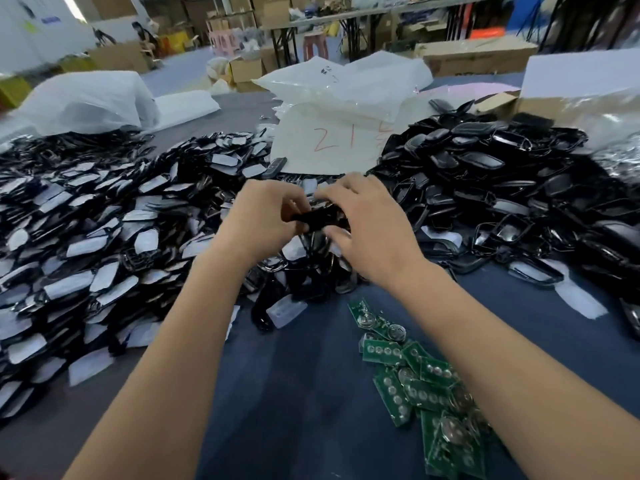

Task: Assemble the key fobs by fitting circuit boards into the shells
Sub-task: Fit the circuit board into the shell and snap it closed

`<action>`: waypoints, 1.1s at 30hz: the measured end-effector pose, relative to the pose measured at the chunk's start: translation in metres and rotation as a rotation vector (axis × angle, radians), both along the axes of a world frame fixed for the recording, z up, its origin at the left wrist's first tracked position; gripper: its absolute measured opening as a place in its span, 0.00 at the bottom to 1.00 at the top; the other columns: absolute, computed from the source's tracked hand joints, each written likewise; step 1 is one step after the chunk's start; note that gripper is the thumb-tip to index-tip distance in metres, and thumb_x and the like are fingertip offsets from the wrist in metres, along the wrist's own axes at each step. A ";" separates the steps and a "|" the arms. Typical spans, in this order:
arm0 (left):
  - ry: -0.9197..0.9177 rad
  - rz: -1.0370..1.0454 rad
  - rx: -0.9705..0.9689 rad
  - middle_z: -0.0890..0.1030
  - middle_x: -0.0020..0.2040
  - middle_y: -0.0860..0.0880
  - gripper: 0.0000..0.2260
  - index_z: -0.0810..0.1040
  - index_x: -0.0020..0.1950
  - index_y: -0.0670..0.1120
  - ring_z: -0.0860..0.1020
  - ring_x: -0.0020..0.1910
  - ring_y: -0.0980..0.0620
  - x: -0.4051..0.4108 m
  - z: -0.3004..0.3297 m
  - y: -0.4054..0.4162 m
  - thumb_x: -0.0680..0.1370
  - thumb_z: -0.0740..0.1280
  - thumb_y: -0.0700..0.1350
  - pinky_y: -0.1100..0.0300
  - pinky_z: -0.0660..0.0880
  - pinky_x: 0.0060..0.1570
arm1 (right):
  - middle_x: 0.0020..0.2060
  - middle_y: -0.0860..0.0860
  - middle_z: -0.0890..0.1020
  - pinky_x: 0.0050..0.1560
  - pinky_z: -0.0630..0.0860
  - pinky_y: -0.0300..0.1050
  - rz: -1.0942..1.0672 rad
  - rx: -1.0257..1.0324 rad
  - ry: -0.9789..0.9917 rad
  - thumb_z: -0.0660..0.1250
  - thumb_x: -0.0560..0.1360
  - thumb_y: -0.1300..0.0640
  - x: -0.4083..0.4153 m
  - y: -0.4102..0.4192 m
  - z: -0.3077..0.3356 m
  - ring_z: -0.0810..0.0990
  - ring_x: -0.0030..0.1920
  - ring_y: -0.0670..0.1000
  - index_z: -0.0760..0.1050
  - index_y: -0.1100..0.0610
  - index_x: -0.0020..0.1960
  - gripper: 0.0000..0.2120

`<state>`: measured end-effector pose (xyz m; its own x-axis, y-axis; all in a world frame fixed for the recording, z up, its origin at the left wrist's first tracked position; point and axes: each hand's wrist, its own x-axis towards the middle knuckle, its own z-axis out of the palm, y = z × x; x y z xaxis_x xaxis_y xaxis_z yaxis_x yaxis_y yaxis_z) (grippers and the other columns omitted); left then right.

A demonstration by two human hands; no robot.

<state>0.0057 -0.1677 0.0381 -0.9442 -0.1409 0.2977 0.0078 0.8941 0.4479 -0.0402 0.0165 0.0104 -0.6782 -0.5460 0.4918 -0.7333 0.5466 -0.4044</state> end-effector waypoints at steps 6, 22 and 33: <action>0.084 -0.109 0.063 0.82 0.33 0.55 0.11 0.84 0.42 0.50 0.78 0.34 0.58 0.000 -0.016 0.022 0.68 0.81 0.37 0.69 0.72 0.35 | 0.49 0.49 0.84 0.53 0.76 0.54 -0.036 0.012 0.016 0.76 0.73 0.60 -0.004 0.015 -0.007 0.79 0.55 0.55 0.82 0.53 0.53 0.10; 0.221 0.188 0.048 0.79 0.46 0.55 0.16 0.84 0.49 0.49 0.77 0.45 0.54 -0.003 -0.033 0.024 0.70 0.71 0.28 0.62 0.74 0.45 | 0.40 0.49 0.79 0.40 0.73 0.52 -0.039 0.093 0.223 0.71 0.74 0.66 -0.012 0.009 -0.013 0.74 0.47 0.55 0.73 0.55 0.44 0.09; 0.192 -0.059 0.884 0.87 0.44 0.49 0.15 0.84 0.45 0.50 0.85 0.46 0.53 -0.018 -0.028 0.115 0.76 0.68 0.29 0.59 0.82 0.47 | 0.36 0.49 0.86 0.42 0.82 0.43 -0.103 -0.864 -0.542 0.79 0.72 0.65 -0.003 0.081 -0.010 0.84 0.37 0.49 0.82 0.54 0.41 0.08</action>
<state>-0.0123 -0.0522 0.0101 -0.9024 -0.3457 0.2571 0.1883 0.2201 0.9571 -0.0432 0.0976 0.0007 -0.9497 -0.0773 0.3034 -0.3013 -0.0385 -0.9528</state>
